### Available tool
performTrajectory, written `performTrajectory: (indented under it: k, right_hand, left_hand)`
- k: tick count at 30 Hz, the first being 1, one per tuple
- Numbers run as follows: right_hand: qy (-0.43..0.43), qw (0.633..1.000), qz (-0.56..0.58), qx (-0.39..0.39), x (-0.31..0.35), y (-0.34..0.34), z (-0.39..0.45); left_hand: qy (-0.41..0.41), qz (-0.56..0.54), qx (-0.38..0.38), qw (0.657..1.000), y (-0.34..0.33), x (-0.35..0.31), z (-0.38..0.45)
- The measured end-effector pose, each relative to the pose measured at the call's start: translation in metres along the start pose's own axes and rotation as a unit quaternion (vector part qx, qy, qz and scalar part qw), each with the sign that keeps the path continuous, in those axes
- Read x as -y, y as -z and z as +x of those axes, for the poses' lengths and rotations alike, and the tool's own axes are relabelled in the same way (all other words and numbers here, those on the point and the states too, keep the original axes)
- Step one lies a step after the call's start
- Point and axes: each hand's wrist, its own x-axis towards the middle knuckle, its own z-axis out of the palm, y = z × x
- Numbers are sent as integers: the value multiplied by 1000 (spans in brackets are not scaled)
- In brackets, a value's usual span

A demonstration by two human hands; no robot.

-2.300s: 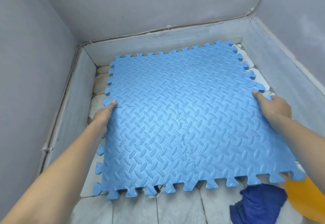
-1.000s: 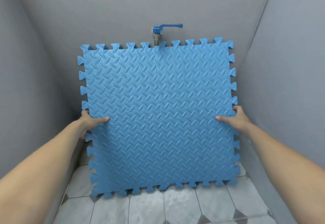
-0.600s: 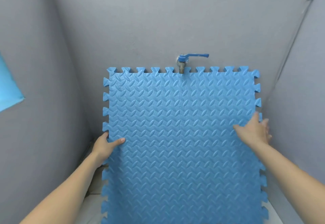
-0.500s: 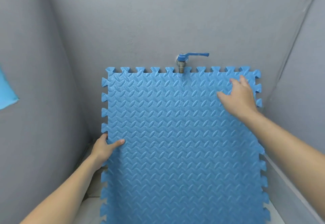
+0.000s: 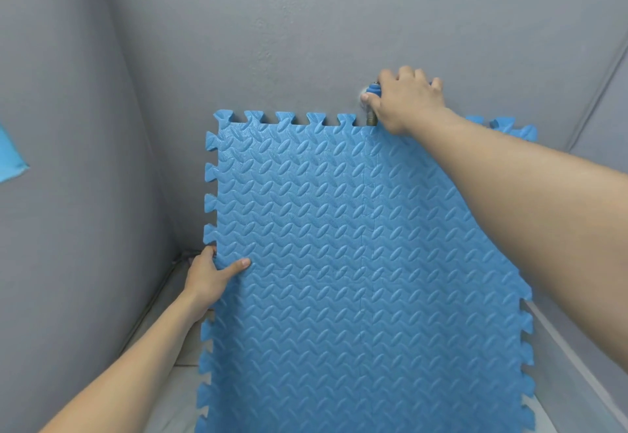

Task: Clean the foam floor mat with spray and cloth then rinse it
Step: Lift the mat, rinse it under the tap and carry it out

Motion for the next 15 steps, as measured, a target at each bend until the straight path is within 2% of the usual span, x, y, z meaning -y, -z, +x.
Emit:
performTrajectory:
  k: [15]
  right_hand:
    - [-12,998,-58,-28,5,-1,-2]
  left_hand:
    - [1,7,12,1000,-6,1,-1]
